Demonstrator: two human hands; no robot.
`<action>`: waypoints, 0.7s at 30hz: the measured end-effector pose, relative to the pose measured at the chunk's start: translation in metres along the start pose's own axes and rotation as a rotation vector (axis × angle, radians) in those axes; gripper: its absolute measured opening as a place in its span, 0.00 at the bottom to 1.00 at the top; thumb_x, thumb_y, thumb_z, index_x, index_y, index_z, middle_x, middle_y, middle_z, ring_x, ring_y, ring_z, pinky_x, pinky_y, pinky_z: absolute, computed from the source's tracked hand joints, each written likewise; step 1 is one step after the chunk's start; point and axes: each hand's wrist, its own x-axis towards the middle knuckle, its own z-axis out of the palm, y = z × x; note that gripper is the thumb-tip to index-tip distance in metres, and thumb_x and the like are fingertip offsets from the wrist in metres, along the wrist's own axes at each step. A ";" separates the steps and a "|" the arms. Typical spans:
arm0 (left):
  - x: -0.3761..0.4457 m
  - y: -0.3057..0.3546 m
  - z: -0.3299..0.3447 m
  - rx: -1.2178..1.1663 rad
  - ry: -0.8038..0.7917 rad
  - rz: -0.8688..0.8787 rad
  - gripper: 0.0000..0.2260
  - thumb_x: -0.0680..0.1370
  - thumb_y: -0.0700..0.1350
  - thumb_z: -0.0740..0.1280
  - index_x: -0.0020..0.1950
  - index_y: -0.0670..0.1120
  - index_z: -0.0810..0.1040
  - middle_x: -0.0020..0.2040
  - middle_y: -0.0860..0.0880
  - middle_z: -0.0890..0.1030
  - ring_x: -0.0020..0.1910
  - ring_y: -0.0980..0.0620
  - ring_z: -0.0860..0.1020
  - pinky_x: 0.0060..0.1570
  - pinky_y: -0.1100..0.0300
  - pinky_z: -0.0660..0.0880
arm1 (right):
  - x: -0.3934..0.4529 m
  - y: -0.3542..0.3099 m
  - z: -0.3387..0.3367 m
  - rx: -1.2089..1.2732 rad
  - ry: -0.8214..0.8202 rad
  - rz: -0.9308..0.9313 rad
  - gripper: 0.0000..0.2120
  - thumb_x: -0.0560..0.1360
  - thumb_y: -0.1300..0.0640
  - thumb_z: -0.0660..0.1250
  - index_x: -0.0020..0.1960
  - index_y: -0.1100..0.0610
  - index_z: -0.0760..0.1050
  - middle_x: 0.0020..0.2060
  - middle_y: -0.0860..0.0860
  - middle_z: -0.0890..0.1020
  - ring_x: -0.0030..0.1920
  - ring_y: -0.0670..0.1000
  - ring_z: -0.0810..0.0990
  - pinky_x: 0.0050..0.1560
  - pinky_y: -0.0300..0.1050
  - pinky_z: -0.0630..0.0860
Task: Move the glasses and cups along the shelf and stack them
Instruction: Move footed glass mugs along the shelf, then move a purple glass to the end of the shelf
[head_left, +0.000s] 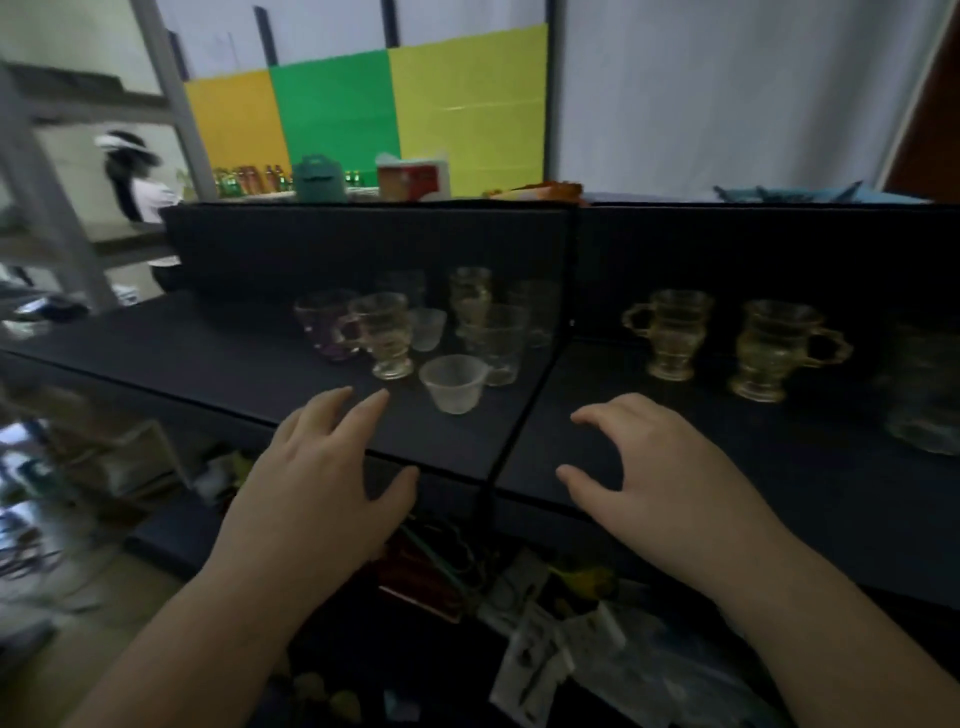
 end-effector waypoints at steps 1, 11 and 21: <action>-0.003 -0.017 -0.003 0.004 0.000 -0.017 0.34 0.73 0.65 0.62 0.77 0.55 0.60 0.74 0.52 0.64 0.73 0.50 0.61 0.67 0.53 0.65 | 0.006 -0.014 0.010 0.006 -0.007 -0.008 0.25 0.76 0.37 0.64 0.71 0.43 0.68 0.62 0.38 0.71 0.63 0.42 0.70 0.58 0.39 0.70; -0.021 -0.149 -0.028 0.012 0.001 -0.137 0.34 0.71 0.64 0.64 0.75 0.54 0.64 0.71 0.52 0.69 0.70 0.48 0.66 0.65 0.51 0.68 | 0.061 -0.128 0.078 0.094 -0.013 -0.124 0.24 0.76 0.37 0.64 0.69 0.42 0.70 0.59 0.37 0.72 0.62 0.40 0.70 0.58 0.41 0.73; 0.018 -0.202 -0.013 -0.002 0.042 -0.122 0.33 0.72 0.65 0.60 0.76 0.56 0.63 0.72 0.55 0.67 0.71 0.53 0.64 0.65 0.57 0.64 | 0.135 -0.174 0.120 0.088 0.029 -0.218 0.25 0.75 0.38 0.64 0.70 0.45 0.70 0.63 0.40 0.73 0.64 0.44 0.71 0.62 0.45 0.72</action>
